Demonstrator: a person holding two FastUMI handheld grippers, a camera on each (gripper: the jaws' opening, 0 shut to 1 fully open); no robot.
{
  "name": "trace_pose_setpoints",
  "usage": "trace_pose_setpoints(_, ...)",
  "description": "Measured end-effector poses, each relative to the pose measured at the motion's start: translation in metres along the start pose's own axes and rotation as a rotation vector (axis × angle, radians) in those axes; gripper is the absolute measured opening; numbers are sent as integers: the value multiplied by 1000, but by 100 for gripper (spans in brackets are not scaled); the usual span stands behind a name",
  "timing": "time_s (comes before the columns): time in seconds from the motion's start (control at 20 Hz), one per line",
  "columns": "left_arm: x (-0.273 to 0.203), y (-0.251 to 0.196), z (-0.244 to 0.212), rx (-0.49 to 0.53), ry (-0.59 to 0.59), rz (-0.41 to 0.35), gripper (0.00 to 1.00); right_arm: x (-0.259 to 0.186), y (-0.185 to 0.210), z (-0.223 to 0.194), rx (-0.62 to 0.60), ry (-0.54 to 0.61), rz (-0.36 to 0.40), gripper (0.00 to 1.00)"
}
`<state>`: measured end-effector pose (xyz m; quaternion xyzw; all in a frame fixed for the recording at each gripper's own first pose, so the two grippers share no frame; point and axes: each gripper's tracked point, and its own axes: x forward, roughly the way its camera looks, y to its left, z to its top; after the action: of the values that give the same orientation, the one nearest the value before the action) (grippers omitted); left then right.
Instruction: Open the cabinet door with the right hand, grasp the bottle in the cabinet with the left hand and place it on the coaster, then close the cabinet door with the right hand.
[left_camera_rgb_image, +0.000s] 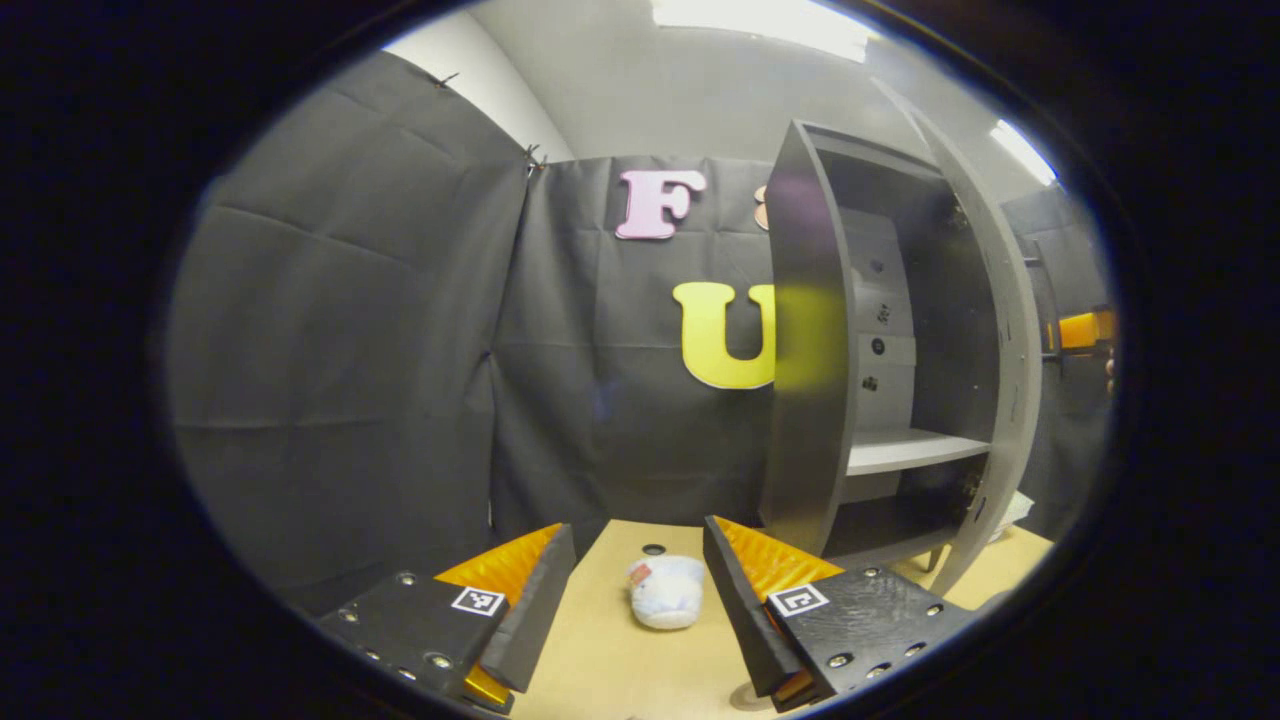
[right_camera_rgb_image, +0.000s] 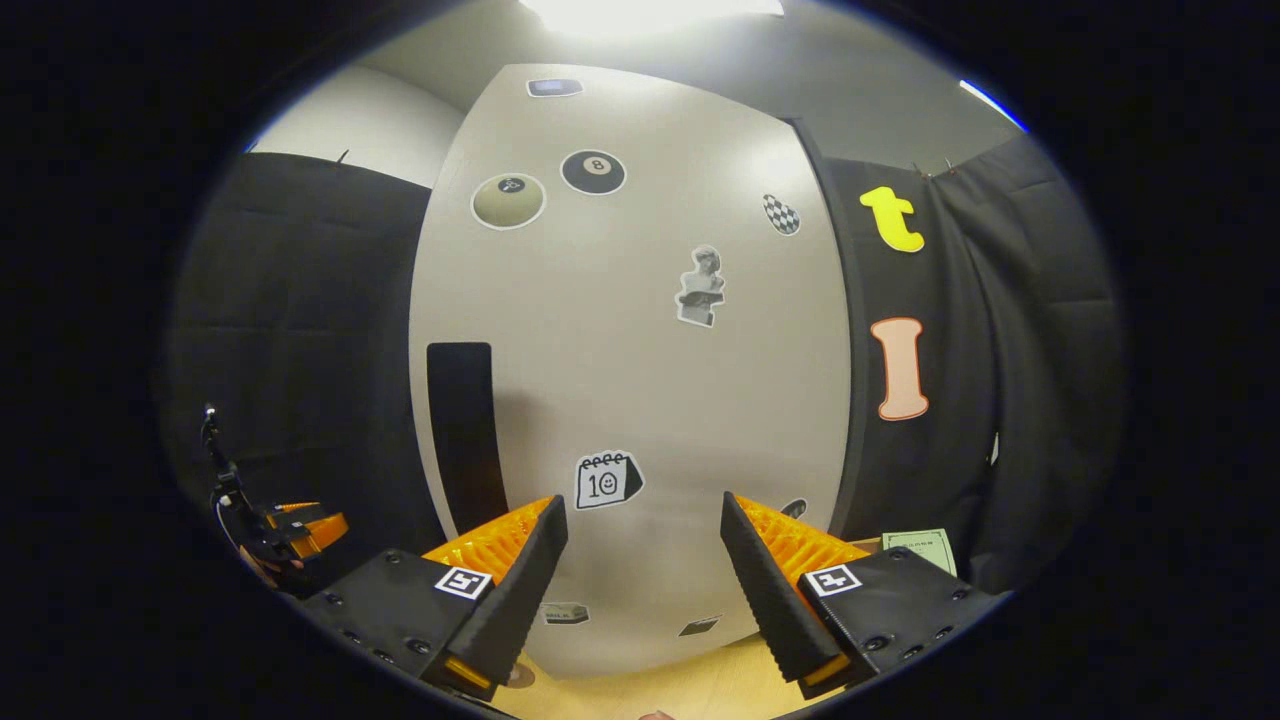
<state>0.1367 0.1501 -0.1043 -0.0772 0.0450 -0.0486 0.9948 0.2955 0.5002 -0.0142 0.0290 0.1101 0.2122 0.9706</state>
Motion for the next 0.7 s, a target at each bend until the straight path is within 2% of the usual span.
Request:
trace_pose_setpoints(0.05,-1,7,-1,4,4,7,80,9,3,-2,0,-1,-11,98)
trace_pose_setpoints(0.35,-12,42,-12,22,21,56,78,49,9,-10,21,-5,-72,98)
trace_pose_setpoints(0.45,-19,52,-15,27,28,73,78,57,7,-15,37,13,-84,92)
trace_pose_setpoints(0.5,-21,55,-16,29,32,83,80,61,7,-13,44,4,-89,98)
trace_pose_setpoints(0.7,-22,58,-15,35,23,127,78,76,10,-12,42,-7,-87,98)
